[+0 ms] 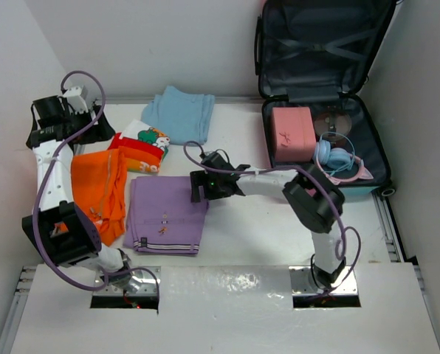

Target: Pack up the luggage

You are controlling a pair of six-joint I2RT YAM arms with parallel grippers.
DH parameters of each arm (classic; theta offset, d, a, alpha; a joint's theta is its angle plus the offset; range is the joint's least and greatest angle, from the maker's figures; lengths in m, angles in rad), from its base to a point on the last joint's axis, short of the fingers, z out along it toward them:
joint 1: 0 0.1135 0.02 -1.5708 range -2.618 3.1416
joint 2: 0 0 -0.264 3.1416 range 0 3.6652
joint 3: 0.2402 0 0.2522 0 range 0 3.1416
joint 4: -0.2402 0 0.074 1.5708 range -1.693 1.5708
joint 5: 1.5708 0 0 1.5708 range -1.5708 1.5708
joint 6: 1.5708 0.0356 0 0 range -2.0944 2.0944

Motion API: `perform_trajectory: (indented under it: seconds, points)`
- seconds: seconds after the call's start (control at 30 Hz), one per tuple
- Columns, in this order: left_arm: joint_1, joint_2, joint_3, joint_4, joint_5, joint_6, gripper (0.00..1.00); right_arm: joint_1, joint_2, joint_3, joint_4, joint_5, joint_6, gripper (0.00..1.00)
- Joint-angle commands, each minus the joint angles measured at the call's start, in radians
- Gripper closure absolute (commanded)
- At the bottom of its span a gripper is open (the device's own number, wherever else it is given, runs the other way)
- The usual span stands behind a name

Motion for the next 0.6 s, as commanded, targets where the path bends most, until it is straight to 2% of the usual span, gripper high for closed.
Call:
perform_trajectory:
  seconds: [0.0, 0.1, 0.2, 0.23, 0.3, 0.33, 0.37, 0.4, 0.47, 0.53, 0.57]
  points:
    - [-0.001, -0.024, 0.000, 0.015, 0.012, 0.028, 0.28, 0.008, 0.081, 0.053, 0.083, -0.046, 0.108, 0.15]
    - [-0.003, -0.017, 0.003, 0.020, 0.022, 0.028, 0.27, 0.010, 0.140, 0.054, 0.096, -0.079, 0.166, 0.18]
    - [-0.003, -0.011, 0.004, 0.020, 0.045, 0.027, 0.27, 0.012, 0.160, 0.016, 0.135, -0.079, 0.214, 0.28]
    - [-0.003, -0.007, 0.003, 0.020, 0.058, 0.025, 0.27, 0.012, 0.163, -0.010, 0.167, -0.093, 0.244, 0.45]
    - [-0.006, -0.004, -0.002, 0.017, 0.074, 0.027, 0.28, 0.008, 0.166, -0.029, 0.212, -0.119, 0.284, 0.62]
    - [-0.012, 0.000, -0.003, 0.012, 0.095, 0.030, 0.29, -0.001, 0.160, -0.053, 0.231, -0.115, 0.289, 0.81]
    - [-0.012, 0.003, -0.003, 0.005, 0.103, 0.040, 0.30, -0.010, 0.146, -0.073, 0.240, -0.106, 0.289, 0.93]
    - [-0.035, 0.006, 0.006, -0.030, 0.111, 0.075, 0.31, -0.021, 0.127, -0.096, 0.240, -0.084, 0.280, 1.00]
    - [-0.113, 0.026, 0.024, -0.086, 0.140, 0.144, 0.31, -0.077, 0.036, -0.180, 0.237, -0.015, 0.252, 1.00]
    - [-0.194, 0.040, 0.029, -0.166, 0.143, 0.188, 0.31, -0.135, -0.024, -0.260, 0.249, -0.016, 0.212, 1.00]
    - [-0.270, 0.049, 0.021, -0.186, 0.141, 0.211, 0.31, -0.206, -0.065, -0.276, 0.249, -0.050, 0.192, 1.00]
